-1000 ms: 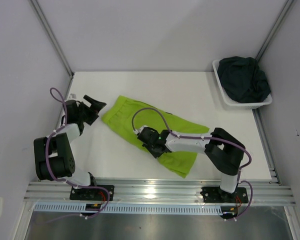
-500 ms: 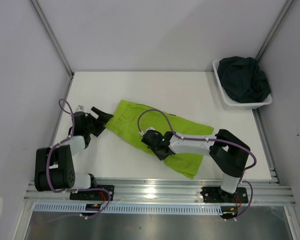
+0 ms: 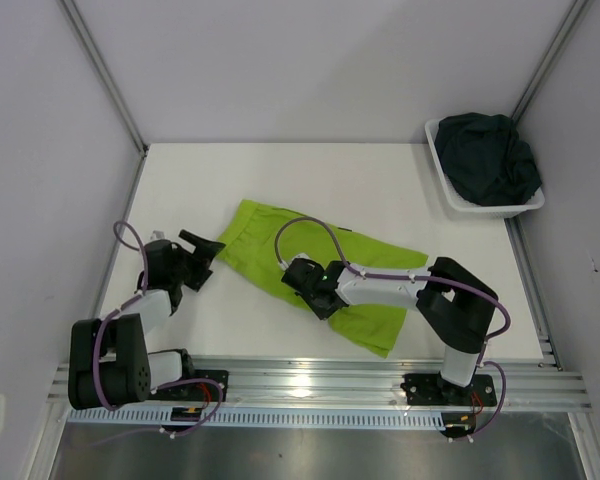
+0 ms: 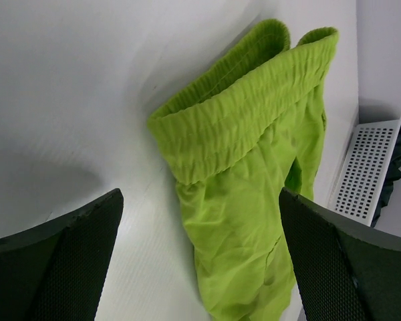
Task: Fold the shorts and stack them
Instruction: Fold the shorts
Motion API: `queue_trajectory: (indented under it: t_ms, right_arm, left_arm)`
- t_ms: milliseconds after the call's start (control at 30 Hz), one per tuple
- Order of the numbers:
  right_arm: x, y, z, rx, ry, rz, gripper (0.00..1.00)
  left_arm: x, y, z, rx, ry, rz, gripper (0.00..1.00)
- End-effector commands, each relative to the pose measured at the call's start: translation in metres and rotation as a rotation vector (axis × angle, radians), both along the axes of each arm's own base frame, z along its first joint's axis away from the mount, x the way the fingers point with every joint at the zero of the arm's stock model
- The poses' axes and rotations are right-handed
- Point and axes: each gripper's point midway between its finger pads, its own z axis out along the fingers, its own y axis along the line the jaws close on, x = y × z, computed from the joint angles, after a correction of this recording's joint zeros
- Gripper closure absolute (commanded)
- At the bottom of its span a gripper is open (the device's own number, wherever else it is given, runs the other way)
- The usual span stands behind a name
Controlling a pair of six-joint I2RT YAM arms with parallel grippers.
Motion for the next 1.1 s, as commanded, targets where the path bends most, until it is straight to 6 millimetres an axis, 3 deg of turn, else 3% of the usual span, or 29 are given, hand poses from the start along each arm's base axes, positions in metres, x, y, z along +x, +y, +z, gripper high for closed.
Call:
queue_trajectory:
  t_ms: [0,300,467,633,700,767,1067]
  right_arm:
    - [0.005,-0.001,0.0,-0.016,0.002,-0.003,0.86]
    - [0.004,0.005,0.004,0.006,0.001,0.0,0.86]
    - [0.003,0.005,0.009,0.017,0.0,0.0,0.85]
    - [0.001,0.008,0.017,0.041,0.003,0.007,0.85]
    - [0.0,0.007,0.018,0.038,0.006,0.011,0.88]
    - [-0.002,0.005,0.018,0.03,0.01,0.02,0.89]
    - [-0.003,0.01,0.02,0.044,0.015,0.043,0.9]
  left_arm:
    - [0.001,-0.005,0.008,-0.063,-0.044,0.026,0.01]
    - [0.017,-0.029,0.001,-0.137,-0.026,-0.009,0.01]
    - [0.03,-0.032,-0.021,-0.158,0.046,0.01,0.01]
    - [0.066,-0.03,-0.01,-0.166,-0.016,0.04,0.02]
    - [0.072,-0.031,-0.018,-0.161,-0.006,0.04,0.02]
    - [0.083,-0.03,-0.01,-0.172,-0.066,0.04,0.03]
    - [0.113,-0.047,-0.01,-0.222,-0.148,-0.024,0.15]
